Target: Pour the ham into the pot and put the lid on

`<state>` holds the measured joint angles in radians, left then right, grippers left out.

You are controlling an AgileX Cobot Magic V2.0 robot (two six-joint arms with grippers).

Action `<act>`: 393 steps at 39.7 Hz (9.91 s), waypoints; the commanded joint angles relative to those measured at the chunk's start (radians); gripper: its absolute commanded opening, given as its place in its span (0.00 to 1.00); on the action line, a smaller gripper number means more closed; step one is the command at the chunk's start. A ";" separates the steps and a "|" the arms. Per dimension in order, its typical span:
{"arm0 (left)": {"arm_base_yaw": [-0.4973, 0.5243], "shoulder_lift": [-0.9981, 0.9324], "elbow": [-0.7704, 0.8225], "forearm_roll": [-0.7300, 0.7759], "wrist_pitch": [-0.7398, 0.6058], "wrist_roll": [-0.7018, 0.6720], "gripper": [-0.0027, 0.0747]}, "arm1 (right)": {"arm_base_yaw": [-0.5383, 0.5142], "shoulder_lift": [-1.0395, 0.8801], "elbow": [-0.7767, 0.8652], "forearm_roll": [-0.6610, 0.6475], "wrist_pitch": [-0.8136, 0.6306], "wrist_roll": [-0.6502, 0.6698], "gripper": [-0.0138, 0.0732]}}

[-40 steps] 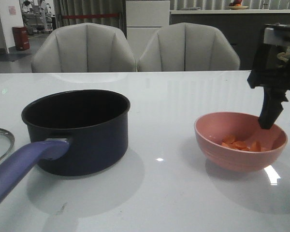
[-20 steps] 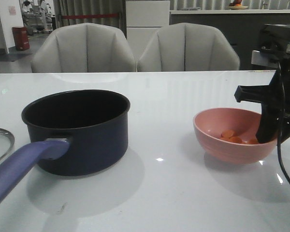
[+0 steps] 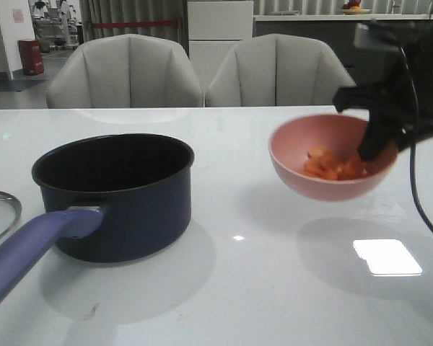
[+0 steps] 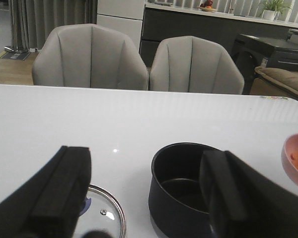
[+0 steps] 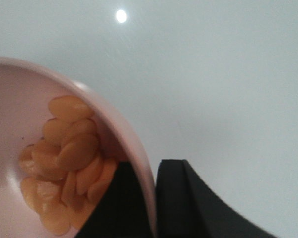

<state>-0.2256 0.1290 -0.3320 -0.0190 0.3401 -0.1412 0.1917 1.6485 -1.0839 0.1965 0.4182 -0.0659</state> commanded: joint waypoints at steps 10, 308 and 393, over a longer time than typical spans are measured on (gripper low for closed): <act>-0.008 0.009 -0.028 -0.001 -0.081 -0.001 0.68 | 0.213 -0.139 -0.036 -0.026 -0.506 -0.200 0.31; 0.255 1.551 -0.945 -0.059 0.631 -0.187 0.93 | -0.032 -1.440 0.904 -0.059 -0.427 -0.091 0.32; 0.292 1.741 -0.977 -0.068 0.663 -0.069 0.18 | -0.032 -1.440 0.904 -0.059 -0.427 -0.091 0.32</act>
<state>0.0634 1.9007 -1.2889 -0.0833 0.9850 -0.2306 0.1665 0.2001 -0.1532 0.1395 0.0677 -0.1544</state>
